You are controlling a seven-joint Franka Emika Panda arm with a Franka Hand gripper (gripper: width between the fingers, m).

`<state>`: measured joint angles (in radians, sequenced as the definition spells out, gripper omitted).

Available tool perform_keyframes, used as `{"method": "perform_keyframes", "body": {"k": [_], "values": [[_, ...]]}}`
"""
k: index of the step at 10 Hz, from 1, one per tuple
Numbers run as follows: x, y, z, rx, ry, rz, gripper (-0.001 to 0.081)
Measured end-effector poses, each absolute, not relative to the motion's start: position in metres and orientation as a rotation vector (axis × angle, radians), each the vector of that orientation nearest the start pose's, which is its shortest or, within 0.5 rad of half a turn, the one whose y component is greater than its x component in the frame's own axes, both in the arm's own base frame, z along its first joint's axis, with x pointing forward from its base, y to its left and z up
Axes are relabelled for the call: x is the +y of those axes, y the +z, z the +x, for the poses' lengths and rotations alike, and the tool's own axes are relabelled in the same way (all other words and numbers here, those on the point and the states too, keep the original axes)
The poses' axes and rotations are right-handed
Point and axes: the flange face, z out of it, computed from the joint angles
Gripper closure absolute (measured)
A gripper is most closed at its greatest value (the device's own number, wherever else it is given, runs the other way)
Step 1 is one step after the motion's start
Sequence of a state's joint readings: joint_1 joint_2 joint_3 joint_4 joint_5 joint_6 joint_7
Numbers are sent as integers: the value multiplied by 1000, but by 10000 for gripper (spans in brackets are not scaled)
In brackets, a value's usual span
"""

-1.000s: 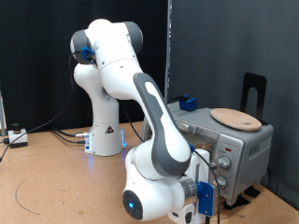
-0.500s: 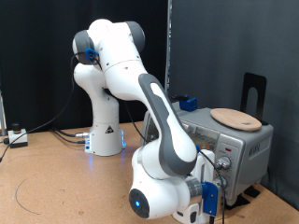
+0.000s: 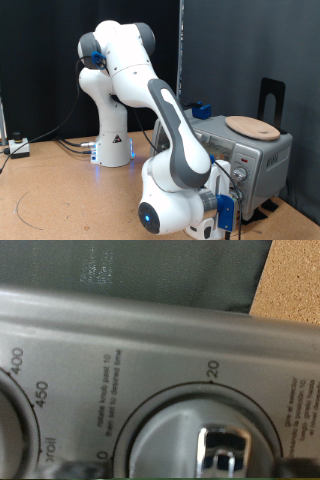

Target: Make a piece of toast with the oven

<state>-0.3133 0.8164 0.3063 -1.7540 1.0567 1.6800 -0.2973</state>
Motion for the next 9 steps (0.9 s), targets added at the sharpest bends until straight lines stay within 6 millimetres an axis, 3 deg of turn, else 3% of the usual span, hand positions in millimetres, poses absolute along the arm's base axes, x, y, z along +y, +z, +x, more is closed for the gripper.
{"method": "perform_keyframes", "body": {"k": [1, 2, 3, 4, 9], "values": [[71, 139, 593, 340, 654, -1750, 574], [70, 137, 592, 347, 653, -1753, 574], [70, 137, 592, 348, 653, -1751, 717], [70, 137, 591, 322, 630, -1753, 717], [66, 138, 573, 64, 168, -1748, 714]]}}
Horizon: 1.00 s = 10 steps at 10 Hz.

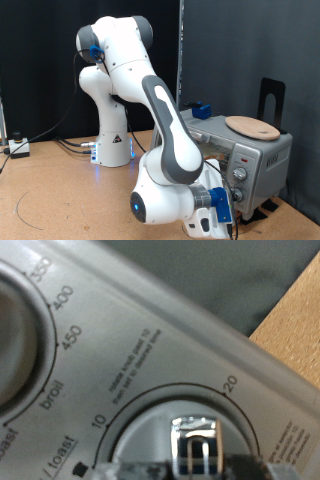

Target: Make a piece of toast with the oven

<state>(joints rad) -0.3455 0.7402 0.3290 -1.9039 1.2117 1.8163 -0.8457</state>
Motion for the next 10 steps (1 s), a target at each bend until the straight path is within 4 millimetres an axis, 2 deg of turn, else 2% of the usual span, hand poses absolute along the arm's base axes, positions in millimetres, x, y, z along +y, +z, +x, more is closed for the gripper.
{"method": "perform_keyframes", "body": {"k": [5, 7, 8, 9, 10], "values": [[66, 139, 572, 87, 173, -1752, 714], [59, 142, 573, 100, 192, -1758, 704], [53, 145, 573, 114, 210, -1760, 527], [47, 149, 573, 119, 224, -1765, 527], [39, 153, 572, 117, 237, -1770, 344]]}}
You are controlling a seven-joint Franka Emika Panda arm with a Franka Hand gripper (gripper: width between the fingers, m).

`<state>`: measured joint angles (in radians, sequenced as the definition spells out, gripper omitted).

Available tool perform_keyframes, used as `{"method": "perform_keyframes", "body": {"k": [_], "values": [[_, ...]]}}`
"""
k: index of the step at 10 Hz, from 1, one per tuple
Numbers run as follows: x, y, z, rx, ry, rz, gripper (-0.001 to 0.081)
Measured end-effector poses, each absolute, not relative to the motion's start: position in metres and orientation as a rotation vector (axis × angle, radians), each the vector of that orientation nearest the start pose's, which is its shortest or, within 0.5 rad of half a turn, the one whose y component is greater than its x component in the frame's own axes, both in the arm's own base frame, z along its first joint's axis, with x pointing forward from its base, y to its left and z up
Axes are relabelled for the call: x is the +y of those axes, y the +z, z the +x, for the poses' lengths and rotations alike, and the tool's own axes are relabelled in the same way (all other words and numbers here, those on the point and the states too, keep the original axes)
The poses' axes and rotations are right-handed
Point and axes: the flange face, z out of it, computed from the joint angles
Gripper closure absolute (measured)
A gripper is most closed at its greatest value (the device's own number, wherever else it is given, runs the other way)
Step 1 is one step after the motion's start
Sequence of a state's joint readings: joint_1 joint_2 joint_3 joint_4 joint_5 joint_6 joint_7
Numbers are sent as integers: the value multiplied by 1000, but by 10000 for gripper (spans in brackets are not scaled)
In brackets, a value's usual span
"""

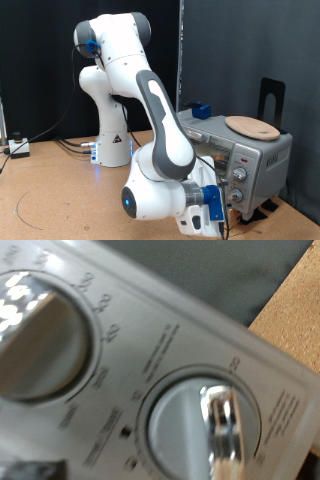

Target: Make a piece of toast with the oven

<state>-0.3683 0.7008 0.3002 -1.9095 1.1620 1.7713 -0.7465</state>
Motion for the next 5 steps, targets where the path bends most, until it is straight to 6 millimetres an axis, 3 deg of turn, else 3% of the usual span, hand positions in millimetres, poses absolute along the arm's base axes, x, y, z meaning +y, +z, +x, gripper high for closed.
{"method": "perform_keyframes", "body": {"k": [1, 2, 3, 5], "values": [[27, 158, 571, 125, 258, -1780, 203], [12, 164, 570, 141, 281, -1796, 203], [-2, 169, 569, 157, 303, -1814, 49], [-31, 182, 562, 181, 384, -1834, 7]]}}
